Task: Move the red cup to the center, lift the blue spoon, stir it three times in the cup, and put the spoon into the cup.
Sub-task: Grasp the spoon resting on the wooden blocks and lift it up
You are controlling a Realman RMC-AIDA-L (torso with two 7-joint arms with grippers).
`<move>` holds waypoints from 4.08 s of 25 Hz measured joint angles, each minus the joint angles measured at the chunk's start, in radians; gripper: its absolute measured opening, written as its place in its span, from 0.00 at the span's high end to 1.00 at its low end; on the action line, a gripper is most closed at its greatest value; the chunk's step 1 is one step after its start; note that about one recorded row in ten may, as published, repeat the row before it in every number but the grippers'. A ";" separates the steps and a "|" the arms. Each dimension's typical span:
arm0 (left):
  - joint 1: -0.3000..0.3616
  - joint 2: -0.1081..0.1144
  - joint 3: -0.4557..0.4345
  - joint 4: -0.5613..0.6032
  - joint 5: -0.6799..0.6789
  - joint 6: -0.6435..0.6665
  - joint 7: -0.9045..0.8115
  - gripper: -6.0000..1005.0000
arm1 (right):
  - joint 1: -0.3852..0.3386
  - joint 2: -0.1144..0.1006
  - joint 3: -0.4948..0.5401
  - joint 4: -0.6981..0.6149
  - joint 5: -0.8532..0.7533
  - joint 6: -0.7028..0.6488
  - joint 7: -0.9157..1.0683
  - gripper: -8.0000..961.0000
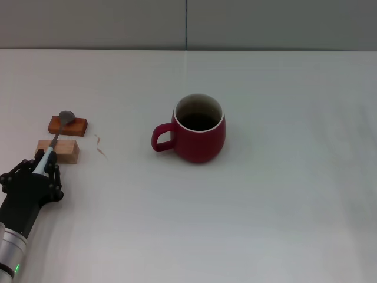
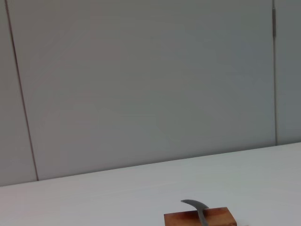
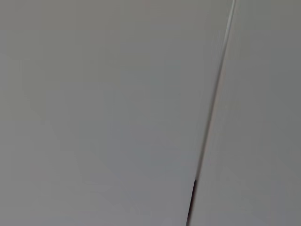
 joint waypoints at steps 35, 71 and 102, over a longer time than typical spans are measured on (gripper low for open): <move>-0.001 0.002 -0.010 -0.007 0.002 0.023 0.032 0.83 | 0.006 0.004 -0.002 0.000 0.000 -0.002 0.000 0.25; 0.008 0.005 0.026 0.047 0.026 0.008 -0.221 0.83 | -0.002 0.009 -0.002 0.000 0.000 -0.010 -0.002 0.25; 0.011 0.005 0.065 0.092 0.028 0.038 -0.342 0.84 | -0.009 0.015 0.001 0.008 0.000 -0.011 -0.002 0.25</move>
